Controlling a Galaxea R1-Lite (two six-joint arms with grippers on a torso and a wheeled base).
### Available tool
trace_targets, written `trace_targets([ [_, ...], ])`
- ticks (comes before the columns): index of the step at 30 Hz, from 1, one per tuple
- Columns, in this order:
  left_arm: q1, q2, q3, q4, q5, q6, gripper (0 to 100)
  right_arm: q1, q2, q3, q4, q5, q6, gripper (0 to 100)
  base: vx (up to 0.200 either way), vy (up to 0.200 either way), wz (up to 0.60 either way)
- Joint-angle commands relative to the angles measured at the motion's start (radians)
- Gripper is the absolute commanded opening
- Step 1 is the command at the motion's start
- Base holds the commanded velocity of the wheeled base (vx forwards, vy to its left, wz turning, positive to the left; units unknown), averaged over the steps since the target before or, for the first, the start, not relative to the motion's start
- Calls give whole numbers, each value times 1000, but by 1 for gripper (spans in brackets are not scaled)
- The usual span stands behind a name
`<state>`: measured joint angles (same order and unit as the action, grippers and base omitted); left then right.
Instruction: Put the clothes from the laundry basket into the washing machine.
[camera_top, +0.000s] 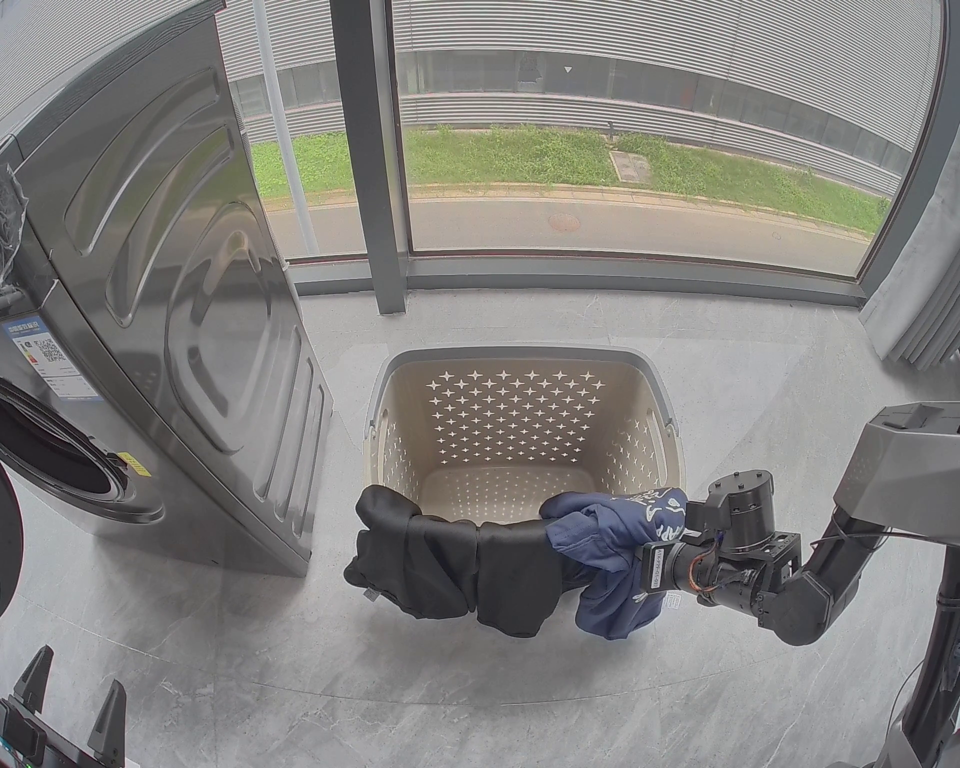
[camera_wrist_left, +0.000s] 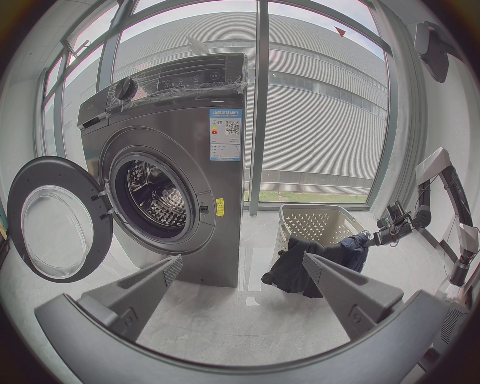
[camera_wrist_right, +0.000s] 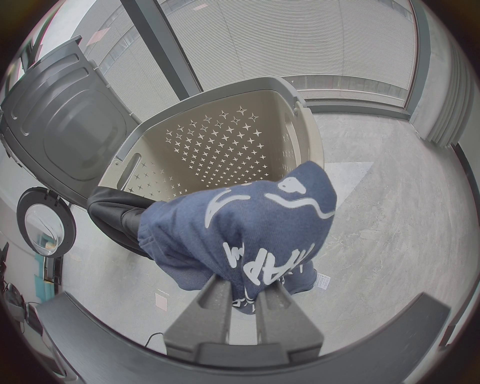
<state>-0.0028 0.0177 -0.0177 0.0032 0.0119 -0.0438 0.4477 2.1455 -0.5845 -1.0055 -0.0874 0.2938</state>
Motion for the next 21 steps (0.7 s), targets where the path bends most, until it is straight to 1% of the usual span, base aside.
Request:
trace_targets([
  [1, 0, -7, 15, 0, 0, -1, 100, 13, -96, 52, -1, 0, 2, 0, 0, 0, 0],
  [3, 0, -7, 15, 0, 0, -1, 100, 19, -162, 91, -1, 0, 1, 0, 0, 0, 0],
  [4, 0, -7, 15, 0, 0, -1, 100, 19, -162, 91, -1, 0, 1, 0, 0, 0, 0],
  [5, 0, -7, 15, 0, 0, -1, 100, 34, -236, 124, -1, -2, -2, 0, 0, 0, 0],
  [7, 0, -7, 15, 0, 0, -1, 100, 42, -271, 140, 1, -2, -2, 0, 0, 0, 0],
  [8, 0, -7, 15, 0, 0, -1, 100, 52, -334, 163, 1, -2, -5, 0, 0, 0, 0],
  [14, 0, -7, 15, 0, 0, -1, 100, 86, -455, 189, 2, -3, -10, 0, 0, 0, 0],
  [16, 0, -7, 15, 0, 0, -1, 100, 103, -510, 190, 7, -15, -12, 0, 0, 0, 0],
  [18, 0, -7, 15, 0, 0, -1, 100, 128, -566, 190, 18, -44, -18, 0, 0, 0, 0],
  [21, 0, -7, 15, 0, 0, -1, 100, 146, -619, 193, 21, -52, -30, 0, 0, 0, 0],
])
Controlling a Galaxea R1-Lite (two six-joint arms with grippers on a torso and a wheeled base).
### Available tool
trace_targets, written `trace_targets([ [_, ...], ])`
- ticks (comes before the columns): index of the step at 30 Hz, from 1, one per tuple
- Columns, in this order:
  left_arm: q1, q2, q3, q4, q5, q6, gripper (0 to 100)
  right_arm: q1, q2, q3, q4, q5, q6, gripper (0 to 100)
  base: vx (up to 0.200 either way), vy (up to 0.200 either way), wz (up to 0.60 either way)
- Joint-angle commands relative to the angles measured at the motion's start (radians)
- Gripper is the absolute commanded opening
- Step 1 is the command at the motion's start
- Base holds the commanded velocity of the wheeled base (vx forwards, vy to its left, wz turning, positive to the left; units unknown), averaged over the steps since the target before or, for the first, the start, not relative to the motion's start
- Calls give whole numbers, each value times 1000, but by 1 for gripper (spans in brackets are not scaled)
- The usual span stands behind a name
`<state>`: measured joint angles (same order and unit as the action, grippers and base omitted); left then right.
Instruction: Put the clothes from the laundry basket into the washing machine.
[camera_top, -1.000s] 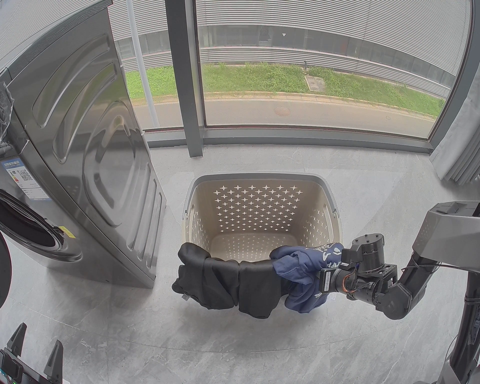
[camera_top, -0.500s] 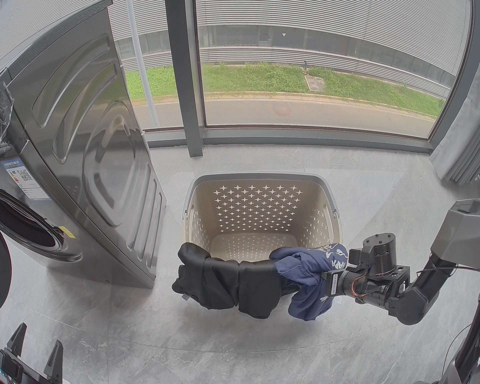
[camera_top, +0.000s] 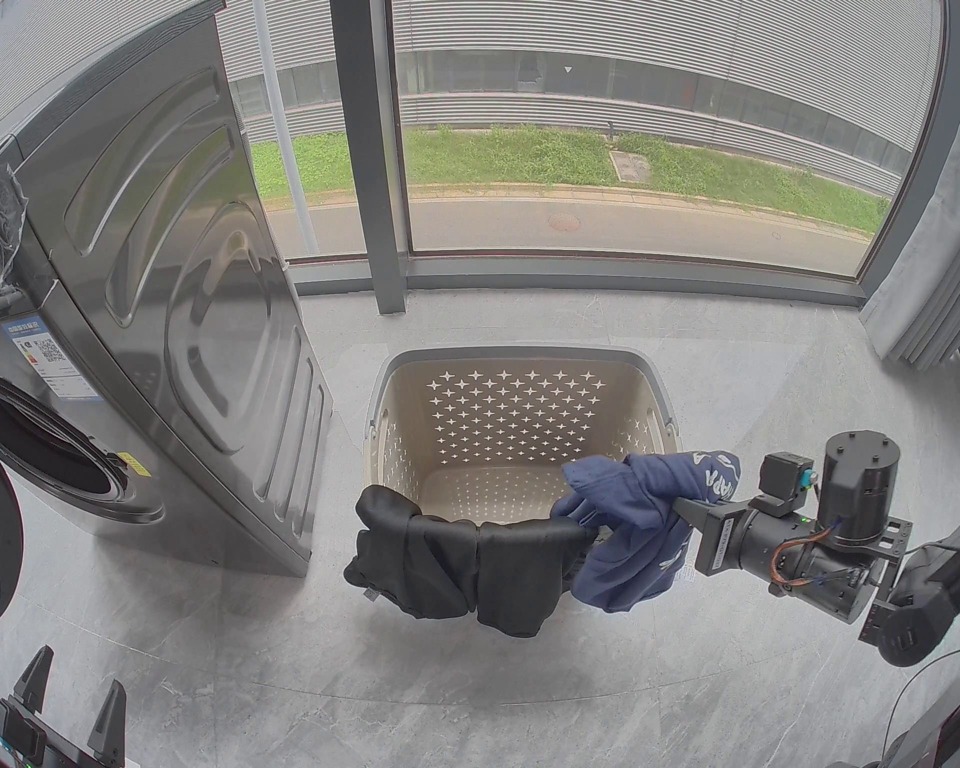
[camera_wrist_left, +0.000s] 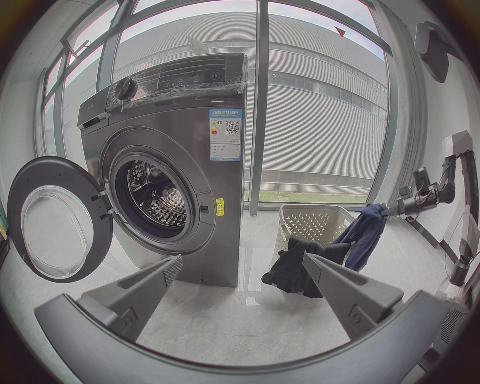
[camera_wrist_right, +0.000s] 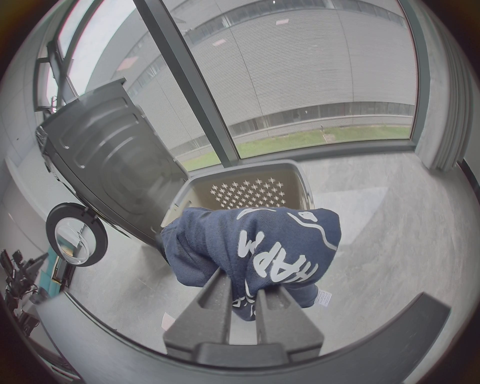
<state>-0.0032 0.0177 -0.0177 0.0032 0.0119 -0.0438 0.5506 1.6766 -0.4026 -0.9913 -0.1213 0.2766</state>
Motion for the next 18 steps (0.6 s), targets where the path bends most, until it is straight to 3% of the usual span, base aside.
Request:
trace_targets([
  [1, 0, -7, 15, 0, 0, -1, 100, 61, -213, 8, 5, -17, -33, 0, 0, 0, 0],
  [9, 0, -7, 15, 0, 0, 2, 100, 71, -305, 1, -9, -8, -100, 0, 0, 0, 0],
  [15, 0, -7, 15, 0, 0, 5, 100, 78, -308, 8, -10, -9, -106, 0, 0, 0, 0],
  [18, -1, -7, 15, 0, 0, 5, 100, 83, -322, 14, -9, -8, -108, 0, -200, 0, 0],
])
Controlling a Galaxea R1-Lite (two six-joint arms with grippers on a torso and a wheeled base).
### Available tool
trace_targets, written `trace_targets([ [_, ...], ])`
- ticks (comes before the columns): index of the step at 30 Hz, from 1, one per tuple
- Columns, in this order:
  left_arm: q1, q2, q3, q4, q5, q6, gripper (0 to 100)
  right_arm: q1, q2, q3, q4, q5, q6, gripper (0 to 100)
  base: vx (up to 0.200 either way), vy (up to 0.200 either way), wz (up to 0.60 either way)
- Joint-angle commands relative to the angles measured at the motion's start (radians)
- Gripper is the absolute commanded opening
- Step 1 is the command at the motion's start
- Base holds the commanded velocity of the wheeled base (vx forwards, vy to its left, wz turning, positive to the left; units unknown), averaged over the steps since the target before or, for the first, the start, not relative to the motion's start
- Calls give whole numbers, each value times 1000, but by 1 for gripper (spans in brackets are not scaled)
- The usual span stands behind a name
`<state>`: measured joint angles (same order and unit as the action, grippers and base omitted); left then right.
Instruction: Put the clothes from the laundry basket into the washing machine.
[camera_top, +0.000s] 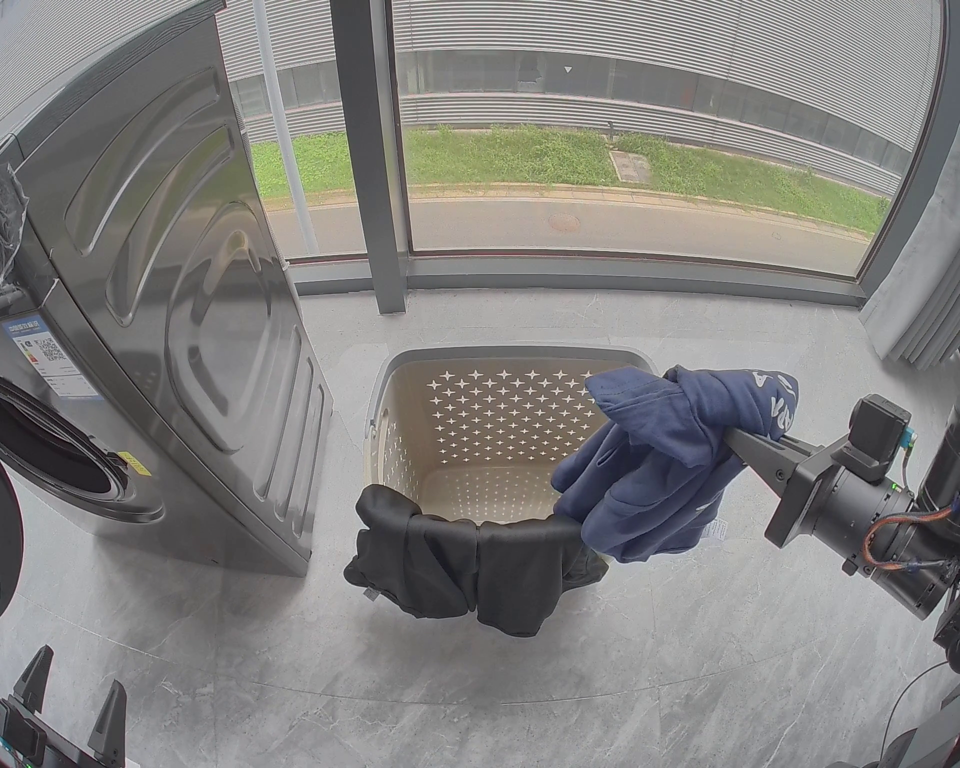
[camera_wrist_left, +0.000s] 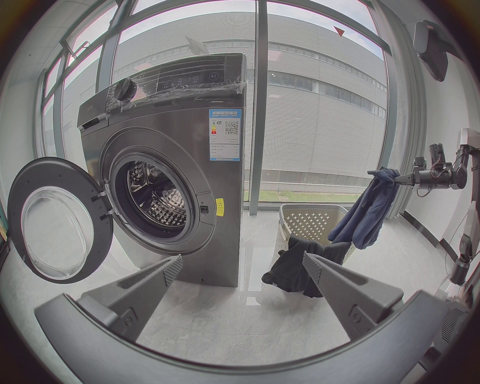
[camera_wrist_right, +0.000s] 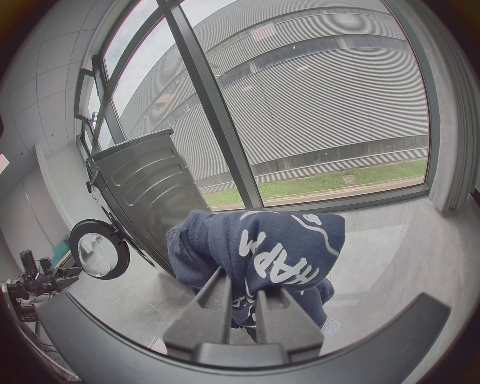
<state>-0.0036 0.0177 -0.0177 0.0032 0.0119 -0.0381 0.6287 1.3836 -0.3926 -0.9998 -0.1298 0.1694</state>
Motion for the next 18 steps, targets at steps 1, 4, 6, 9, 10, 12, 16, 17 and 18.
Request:
trace_targets([
  [1, 1, -7, 15, 0, 0, 0, 100, 6, -31, 4, 0, 1, -1, 0, -200, 0, 0],
  [4, -1, -7, 15, 0, 0, 0, 100, 9, -29, 4, 0, 2, -1, 0, -200, 0, 0],
  [6, -3, -5, 15, 0, 0, 0, 100, 12, -31, 4, 0, 4, -1, 0, -200, 0, 0],
  [9, -3, -5, 15, 0, 0, 0, 100, 23, -31, 4, -3, 4, 1, 0, -200, 0, 0],
  [10, -3, -5, 15, 0, 0, -2, 100, 23, -32, 4, -3, 4, 1, 0, 0, 0, 0],
  [12, -3, -5, 15, 0, 0, -2, 100, 23, -32, 4, -3, 6, 1, 0, 0, 0, 0],
  [16, -3, -5, 15, 0, -1, -2, 100, 29, -31, 4, -2, 10, 1, 0, 0, 0, 0],
  [17, -3, -5, 15, 0, -1, -2, 100, 31, -31, 4, -2, 12, 1, 0, 0, 0, 0],
  [18, -3, -5, 15, 0, 0, -2, 100, 31, -31, 6, -2, 12, 1, 0, 0, 0, 0],
])
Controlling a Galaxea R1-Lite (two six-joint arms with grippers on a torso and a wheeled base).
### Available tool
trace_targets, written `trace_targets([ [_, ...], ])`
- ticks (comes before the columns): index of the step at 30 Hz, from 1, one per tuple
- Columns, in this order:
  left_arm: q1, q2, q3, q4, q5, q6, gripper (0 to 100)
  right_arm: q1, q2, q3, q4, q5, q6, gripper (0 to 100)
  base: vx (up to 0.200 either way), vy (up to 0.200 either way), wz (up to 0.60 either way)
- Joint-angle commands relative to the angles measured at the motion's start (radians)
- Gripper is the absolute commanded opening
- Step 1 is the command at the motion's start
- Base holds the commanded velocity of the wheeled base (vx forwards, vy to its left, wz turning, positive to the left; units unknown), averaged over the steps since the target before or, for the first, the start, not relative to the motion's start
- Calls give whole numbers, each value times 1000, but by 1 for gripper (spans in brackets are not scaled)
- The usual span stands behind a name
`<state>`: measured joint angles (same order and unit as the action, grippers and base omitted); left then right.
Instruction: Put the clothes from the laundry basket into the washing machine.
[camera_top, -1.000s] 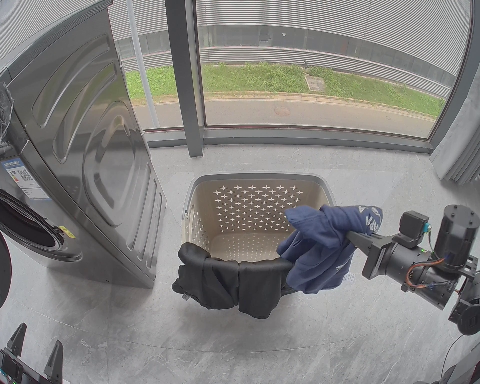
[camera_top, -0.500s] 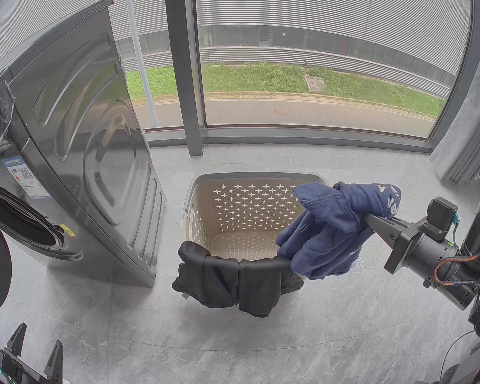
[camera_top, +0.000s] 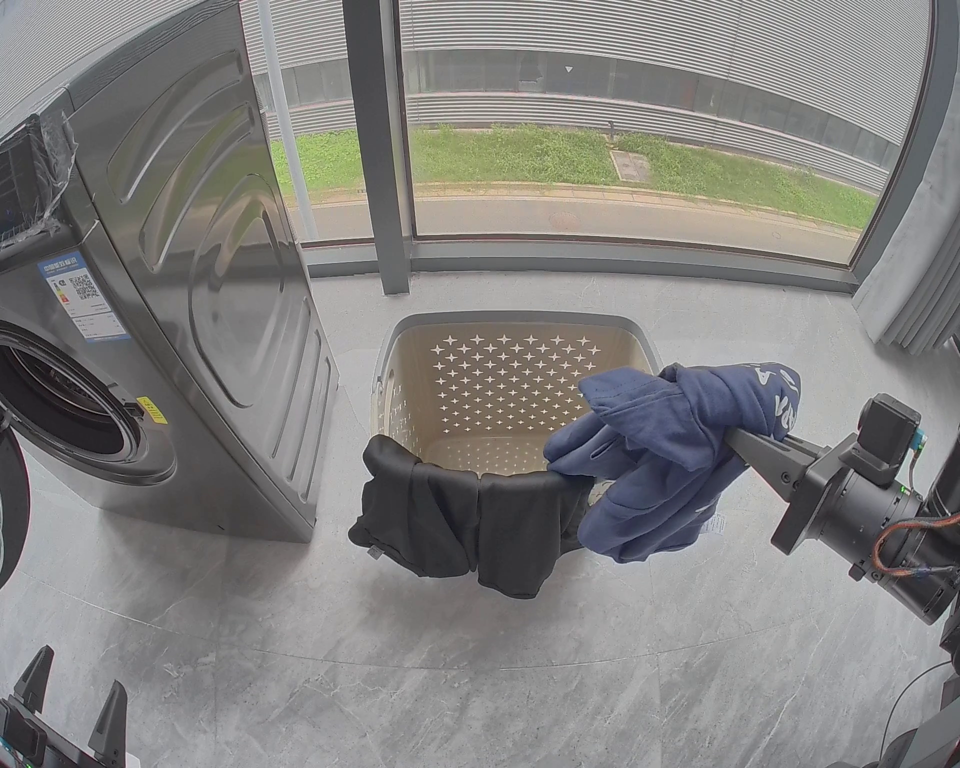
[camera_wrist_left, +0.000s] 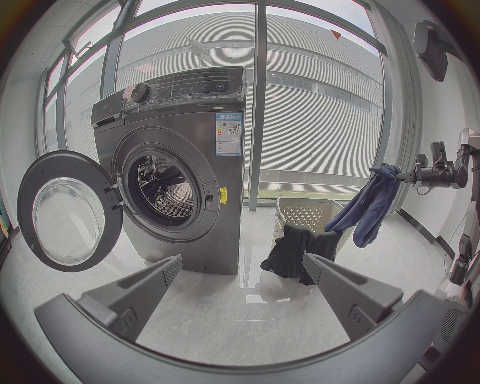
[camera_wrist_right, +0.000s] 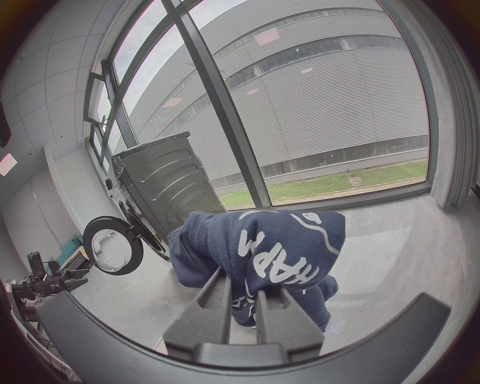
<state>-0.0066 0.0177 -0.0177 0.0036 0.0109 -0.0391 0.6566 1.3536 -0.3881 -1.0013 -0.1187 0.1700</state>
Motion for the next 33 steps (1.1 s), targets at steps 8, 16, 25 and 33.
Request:
trace_targets([
  [8, -1, -1, 15, -1, 0, -1, 100, 15, -1, 0, -3, 2, 0, 0, 0, 200, 0],
  [16, -3, 1, 15, -1, 0, -1, 100, 26, 1, 2, -2, 19, 3, 0, 0, 200, 0],
  [25, -3, 1, 15, -1, 0, -1, 100, 34, 5, 0, -3, 22, 6, 0, 0, 200, 0],
  [33, -3, 1, 15, -1, 0, -2, 100, 40, 5, 0, -3, 24, 8, 0, 0, 200, 0],
])
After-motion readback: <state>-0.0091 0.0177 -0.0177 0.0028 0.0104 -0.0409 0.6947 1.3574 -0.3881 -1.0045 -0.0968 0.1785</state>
